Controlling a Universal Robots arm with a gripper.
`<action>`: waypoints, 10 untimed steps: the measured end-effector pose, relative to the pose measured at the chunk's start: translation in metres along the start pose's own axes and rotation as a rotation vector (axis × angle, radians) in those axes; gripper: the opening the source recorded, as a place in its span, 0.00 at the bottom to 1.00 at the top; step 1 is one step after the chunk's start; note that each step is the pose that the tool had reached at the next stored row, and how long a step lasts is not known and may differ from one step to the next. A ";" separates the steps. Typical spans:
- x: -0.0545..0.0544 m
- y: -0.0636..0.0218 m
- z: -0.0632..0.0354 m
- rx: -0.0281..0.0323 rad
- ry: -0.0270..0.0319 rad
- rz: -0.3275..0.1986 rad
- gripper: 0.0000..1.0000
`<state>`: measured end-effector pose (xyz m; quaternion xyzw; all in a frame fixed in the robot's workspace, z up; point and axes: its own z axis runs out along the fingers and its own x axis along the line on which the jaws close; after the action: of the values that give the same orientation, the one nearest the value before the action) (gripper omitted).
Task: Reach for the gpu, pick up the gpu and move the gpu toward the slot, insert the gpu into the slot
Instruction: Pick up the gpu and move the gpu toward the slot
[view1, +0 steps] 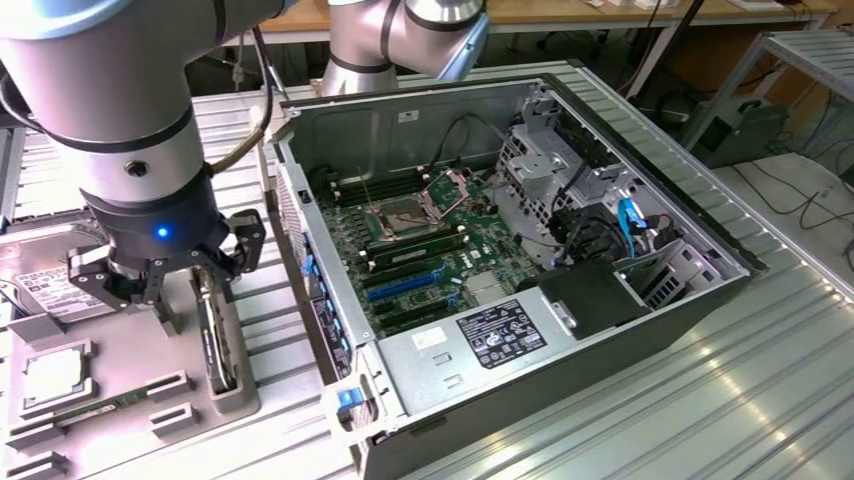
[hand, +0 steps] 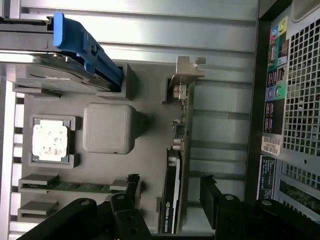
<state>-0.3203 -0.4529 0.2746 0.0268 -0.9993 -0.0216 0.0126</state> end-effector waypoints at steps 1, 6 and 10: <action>0.000 -0.0001 0.0016 -0.0002 -0.0004 0.009 0.60; 0.000 -0.0006 0.0092 -0.0005 -0.0015 0.025 0.60; -0.001 -0.0017 0.0145 -0.0004 -0.0015 0.025 0.60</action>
<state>-0.3192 -0.4539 0.2601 0.0142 -0.9996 -0.0217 0.0121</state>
